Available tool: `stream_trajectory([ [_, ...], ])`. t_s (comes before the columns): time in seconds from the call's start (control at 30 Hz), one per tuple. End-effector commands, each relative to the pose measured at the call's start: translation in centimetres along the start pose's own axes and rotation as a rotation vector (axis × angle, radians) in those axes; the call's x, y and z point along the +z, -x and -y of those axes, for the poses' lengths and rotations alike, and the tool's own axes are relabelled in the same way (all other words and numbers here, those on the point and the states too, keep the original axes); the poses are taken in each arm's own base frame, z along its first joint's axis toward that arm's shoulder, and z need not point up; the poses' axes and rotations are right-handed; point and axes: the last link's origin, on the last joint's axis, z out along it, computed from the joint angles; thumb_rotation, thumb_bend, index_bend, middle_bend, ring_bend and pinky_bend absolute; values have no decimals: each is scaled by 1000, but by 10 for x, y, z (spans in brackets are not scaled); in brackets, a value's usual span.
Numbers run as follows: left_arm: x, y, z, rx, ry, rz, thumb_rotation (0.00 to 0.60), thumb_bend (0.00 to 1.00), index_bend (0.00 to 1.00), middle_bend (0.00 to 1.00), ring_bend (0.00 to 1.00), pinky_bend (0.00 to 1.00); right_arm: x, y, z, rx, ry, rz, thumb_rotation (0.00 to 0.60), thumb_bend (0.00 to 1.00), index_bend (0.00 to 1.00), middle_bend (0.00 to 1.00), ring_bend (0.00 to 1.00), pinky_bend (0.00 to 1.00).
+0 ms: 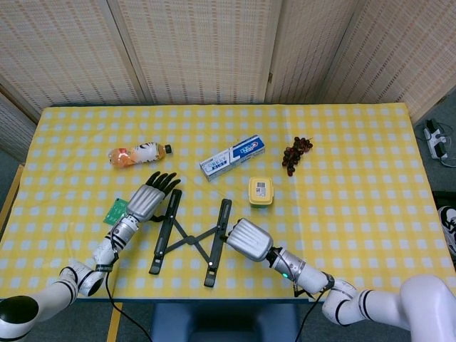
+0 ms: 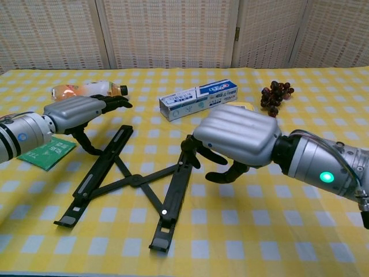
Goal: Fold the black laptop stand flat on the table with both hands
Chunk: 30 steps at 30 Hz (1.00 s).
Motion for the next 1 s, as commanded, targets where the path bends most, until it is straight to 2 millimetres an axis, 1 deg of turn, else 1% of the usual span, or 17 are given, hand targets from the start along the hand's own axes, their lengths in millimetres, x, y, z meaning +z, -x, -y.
stream_trajectory([
  [0.03, 0, 0, -1, -15, -2, -2, 600, 169, 0, 0, 0, 0, 4, 7, 5, -9, -17, 11, 600, 328, 583, 828, 815, 788],
  [0.23, -1, 0, -1, -46, -8, 0, 600, 169, 0, 0, 0, 0, 7, 19, 12, -28, -28, 0, 600, 206, 609, 843, 831, 805],
  [0.37, -2, 0, -1, -57, -10, -2, 600, 168, 0, 0, 0, 0, 10, 23, 16, -21, -29, -23, 600, 149, 623, 856, 843, 813],
  [0.73, -4, -1, 0, -92, -23, -1, 600, 168, 0, 0, 0, 0, 22, 32, 30, -33, -67, -43, 600, 147, 625, 859, 846, 815],
  [1.0, -6, 2, -2, -106, -22, 13, 600, 169, 0, 0, 0, 0, 28, 35, 31, -52, -75, -52, 600, 148, 625, 858, 845, 815],
])
